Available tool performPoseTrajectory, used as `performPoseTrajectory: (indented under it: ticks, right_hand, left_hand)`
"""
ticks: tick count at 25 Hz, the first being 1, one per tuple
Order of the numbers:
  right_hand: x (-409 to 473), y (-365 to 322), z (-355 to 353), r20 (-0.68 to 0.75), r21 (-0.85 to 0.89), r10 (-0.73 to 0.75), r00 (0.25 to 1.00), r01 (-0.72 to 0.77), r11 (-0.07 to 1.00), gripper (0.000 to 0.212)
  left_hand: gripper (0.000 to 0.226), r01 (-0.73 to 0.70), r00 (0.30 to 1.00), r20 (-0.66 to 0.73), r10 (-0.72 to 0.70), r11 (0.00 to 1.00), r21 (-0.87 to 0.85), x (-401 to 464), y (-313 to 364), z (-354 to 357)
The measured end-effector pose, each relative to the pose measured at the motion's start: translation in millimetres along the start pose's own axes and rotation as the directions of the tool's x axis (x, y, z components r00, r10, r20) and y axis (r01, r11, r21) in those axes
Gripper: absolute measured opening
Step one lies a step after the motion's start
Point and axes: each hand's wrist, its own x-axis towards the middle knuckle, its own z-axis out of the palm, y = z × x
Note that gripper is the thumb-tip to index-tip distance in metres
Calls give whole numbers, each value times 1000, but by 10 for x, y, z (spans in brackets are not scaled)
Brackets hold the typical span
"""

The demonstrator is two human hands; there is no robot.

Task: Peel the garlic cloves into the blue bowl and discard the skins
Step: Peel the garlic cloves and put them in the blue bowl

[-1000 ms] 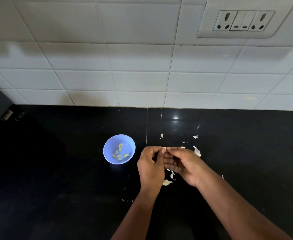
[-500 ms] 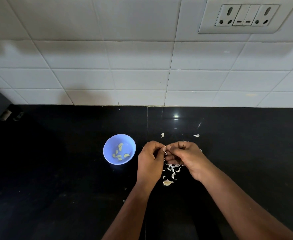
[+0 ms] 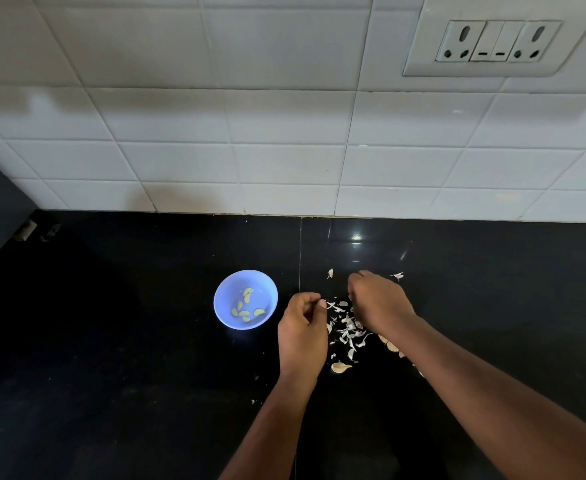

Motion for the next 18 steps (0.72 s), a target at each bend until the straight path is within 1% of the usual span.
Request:
performPoseTrajectory:
  ticks: [1,2,3,4,5,6,7,8,10,14,16,17,18]
  right_hand:
    - [-33,20,-2,-22,153,26,999,-23,988,5]
    - [-75,13,-10,-31,371,66,997,-50,927,6]
    - [-149,-19,-37,-24,597,105,994,-70,799,6]
    - [-251,-79,-73,-6,773,133,991,-80,629,4]
    - [-354,-148,-107,30,886,150,988,-95,453,5]
    - [-440,-202,-125,60,944,158,986,-108,312,8]
    - [-505,-228,-117,76,969,167,983,-113,222,10]
    - [-559,-246,-107,77,979,183,980,-110,173,11]
    - [-629,-279,-82,64,990,226,972,-91,108,12]
    - [-709,-310,-42,40,999,298,954,-36,-21,14]
    - [-737,-326,-26,27,999,308,951,-16,-38,14]
    - [-747,-331,-20,14,1000,311,950,-7,-23,15]
    - [-754,-334,-16,-9,1000,315,949,5,13,15]
  left_hand:
    - [5,48,999,11,-48,998,-32,13,12,1]
    - [4,113,993,34,-110,989,-90,25,42,1]
    - [8,181,982,75,-171,970,-163,30,81,2]
    - [13,241,968,127,-215,940,-243,32,109,3]
    - [17,282,955,181,-235,908,-311,26,145,-3]
    - [18,303,946,223,-234,879,-367,15,174,-11]
    - [17,313,942,252,-222,854,-416,-3,209,-20]
    - [16,320,939,273,-211,830,-457,-19,233,-27]
    - [12,339,931,301,-204,790,-511,-35,264,-30]
    - [9,405,905,343,-251,757,-513,-85,286,-4]
    - [8,442,889,368,-270,715,-542,-109,302,4]
    - [8,455,884,376,-276,692,-560,-117,306,4]
    - [7,463,881,383,-279,675,-575,-122,306,2]
